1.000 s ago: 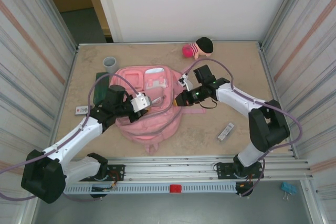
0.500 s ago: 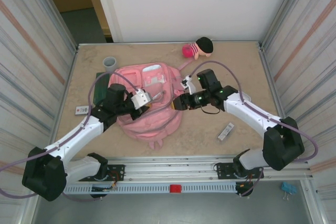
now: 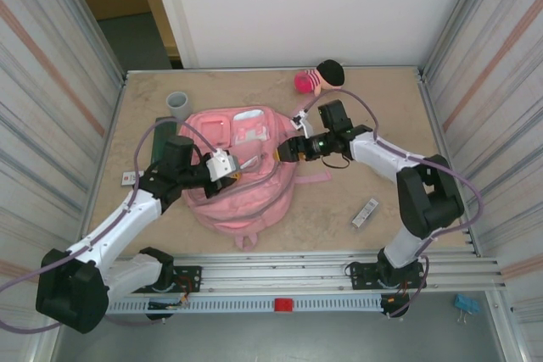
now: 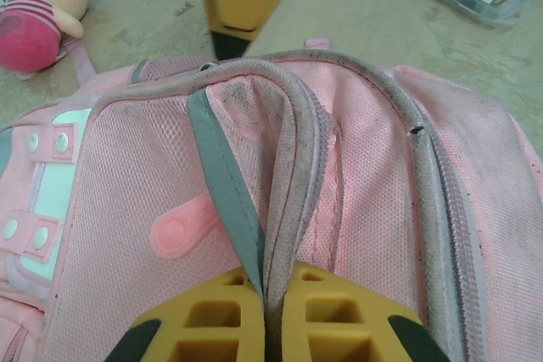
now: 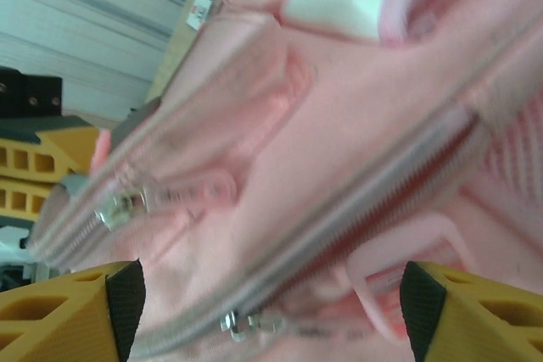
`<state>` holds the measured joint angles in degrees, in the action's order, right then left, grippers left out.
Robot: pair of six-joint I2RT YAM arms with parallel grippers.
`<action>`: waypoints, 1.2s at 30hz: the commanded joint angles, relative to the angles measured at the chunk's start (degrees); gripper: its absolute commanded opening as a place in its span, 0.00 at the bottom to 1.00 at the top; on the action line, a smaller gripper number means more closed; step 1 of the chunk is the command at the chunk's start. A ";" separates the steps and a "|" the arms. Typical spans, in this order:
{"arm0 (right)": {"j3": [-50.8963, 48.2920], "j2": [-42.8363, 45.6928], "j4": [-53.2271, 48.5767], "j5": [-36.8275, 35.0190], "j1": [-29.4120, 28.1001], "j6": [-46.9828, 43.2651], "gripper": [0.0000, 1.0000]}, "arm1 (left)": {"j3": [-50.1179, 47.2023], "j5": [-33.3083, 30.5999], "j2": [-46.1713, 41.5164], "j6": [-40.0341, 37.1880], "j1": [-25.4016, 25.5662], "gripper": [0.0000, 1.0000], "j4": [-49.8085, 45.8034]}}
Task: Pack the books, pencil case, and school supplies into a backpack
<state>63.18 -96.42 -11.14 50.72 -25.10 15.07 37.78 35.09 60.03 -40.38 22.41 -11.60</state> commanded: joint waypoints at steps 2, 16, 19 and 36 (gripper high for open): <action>3.02 -2.40 -0.56 6.74 -0.99 -4.42 0.78 | 1.73 5.16 -2.75 -1.57 -1.09 0.01 3.57; -0.26 0.62 -10.31 8.19 -2.63 -8.94 0.39 | 0.85 5.69 -3.01 0.92 -2.29 0.01 7.03; -0.30 0.81 -10.32 6.92 -2.54 -8.65 0.31 | 0.76 5.60 -3.31 1.15 -2.27 0.01 7.02; -1.54 7.31 -11.44 -1.02 -2.92 -7.16 0.03 | 0.35 -0.98 -3.44 4.86 -2.29 0.00 9.53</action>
<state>62.22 -93.76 -20.64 51.72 -27.33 7.35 36.93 35.51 58.54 -37.63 20.58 -9.54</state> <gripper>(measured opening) 0.081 0.075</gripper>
